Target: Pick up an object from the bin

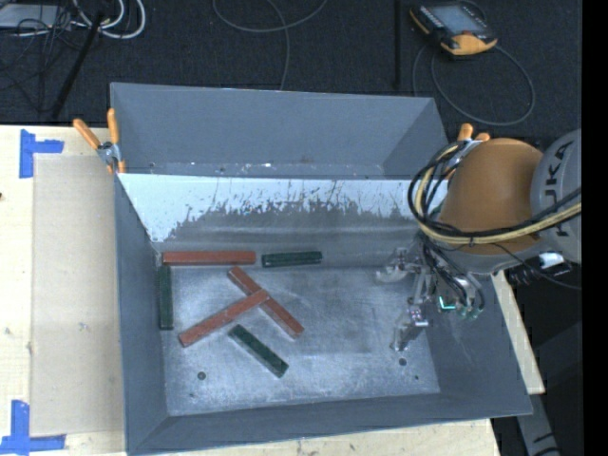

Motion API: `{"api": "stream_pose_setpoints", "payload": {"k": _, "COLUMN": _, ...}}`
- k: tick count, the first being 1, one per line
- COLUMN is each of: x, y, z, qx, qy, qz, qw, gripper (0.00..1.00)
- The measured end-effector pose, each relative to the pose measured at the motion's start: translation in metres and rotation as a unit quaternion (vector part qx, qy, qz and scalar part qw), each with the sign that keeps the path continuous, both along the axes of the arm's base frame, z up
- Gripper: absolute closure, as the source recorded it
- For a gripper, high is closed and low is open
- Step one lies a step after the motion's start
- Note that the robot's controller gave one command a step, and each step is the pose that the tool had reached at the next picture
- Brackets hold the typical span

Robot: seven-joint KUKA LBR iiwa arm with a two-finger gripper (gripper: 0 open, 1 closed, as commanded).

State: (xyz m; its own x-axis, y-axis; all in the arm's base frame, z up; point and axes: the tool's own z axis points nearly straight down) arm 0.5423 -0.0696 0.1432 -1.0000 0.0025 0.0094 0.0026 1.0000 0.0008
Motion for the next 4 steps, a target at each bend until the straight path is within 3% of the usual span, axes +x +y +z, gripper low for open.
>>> {"api": "stream_pose_setpoints", "payload": {"k": 1, "x": 0.002, "y": 0.0, "z": 0.004, "qx": 0.0, "qy": -0.0038, "qz": 0.001, "qw": 1.0, "gripper": 0.0}}
{"api": "stream_pose_setpoints", "payload": {"k": 2, "x": 0.031, "y": 0.044, "z": 0.016, "qx": -0.001, "qy": -0.0044, "qz": 0.038, "qw": 0.9993, "gripper": 0.0}}
{"api": "stream_pose_setpoints", "payload": {"k": 3, "x": 0.02, "y": 0.067, "z": 0.007, "qx": 0.001, "qy": -0.0058, "qz": 0.052, "qw": 0.9987, "gripper": 0.0}}
{"api": "stream_pose_setpoints", "payload": {"k": 4, "x": 0.017, "y": 0.111, "z": -0.03, "qx": 0.0, "qy": -0.0049, "qz": 0.039, "qw": 0.9992, "gripper": 0.0}}
